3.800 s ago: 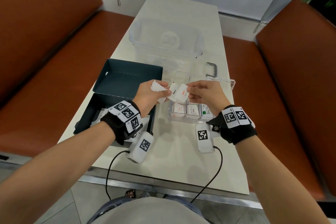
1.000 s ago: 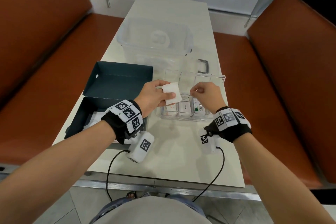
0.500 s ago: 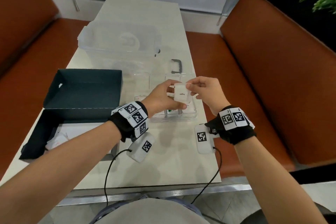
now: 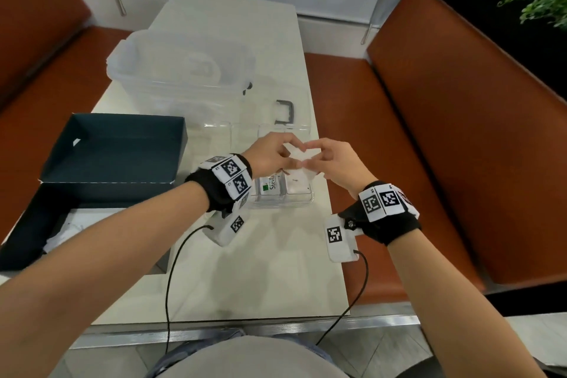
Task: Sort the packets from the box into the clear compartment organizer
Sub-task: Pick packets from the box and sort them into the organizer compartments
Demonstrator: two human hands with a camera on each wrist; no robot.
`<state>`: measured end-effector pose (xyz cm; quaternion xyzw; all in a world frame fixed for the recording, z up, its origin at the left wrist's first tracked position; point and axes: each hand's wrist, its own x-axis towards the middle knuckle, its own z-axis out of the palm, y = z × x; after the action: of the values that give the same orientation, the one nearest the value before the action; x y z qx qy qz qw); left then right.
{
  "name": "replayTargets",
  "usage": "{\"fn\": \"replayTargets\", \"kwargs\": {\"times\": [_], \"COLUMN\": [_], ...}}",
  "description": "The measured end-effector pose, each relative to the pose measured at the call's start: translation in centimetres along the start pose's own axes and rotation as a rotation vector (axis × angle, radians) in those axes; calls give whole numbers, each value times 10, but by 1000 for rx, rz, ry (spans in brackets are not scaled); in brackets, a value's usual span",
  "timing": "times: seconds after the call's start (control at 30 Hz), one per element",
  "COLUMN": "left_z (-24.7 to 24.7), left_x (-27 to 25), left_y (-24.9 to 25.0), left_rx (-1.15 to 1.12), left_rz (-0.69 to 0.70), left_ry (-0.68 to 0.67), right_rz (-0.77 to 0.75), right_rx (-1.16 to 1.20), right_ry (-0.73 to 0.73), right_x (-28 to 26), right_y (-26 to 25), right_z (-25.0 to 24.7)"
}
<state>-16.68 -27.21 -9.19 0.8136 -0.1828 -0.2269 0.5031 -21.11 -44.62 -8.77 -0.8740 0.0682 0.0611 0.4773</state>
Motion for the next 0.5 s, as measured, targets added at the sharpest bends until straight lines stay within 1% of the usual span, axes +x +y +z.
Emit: {"fn": "replayTargets", "kwargs": {"times": [0.07,0.13,0.2,0.3,0.4,0.47,0.5], "left_z": [-1,-3,-7,-9,-8,-8,-9], "left_x": [6,9,12,9,4,1,-1], "left_y": [5,7,5,0,-6,-9,-10], "left_rx": [-3,-38,-45,-35,-26,-27,-27], "left_rz": [-9,-11,-9,-23,-30,-25,-25], "left_ry": [74,207,284,276,258,251,248], "right_rz": [44,158,257,326,327,311,294], "right_rx": [-26,43,129,185,181,114,39], "right_ry": [59,133,121,88,123,160,174], "right_x": [7,11,11,8,6,7,7], "right_y": [5,12,20,26,27,27,26], "right_z": [2,6,13,27,35,38,39]}}
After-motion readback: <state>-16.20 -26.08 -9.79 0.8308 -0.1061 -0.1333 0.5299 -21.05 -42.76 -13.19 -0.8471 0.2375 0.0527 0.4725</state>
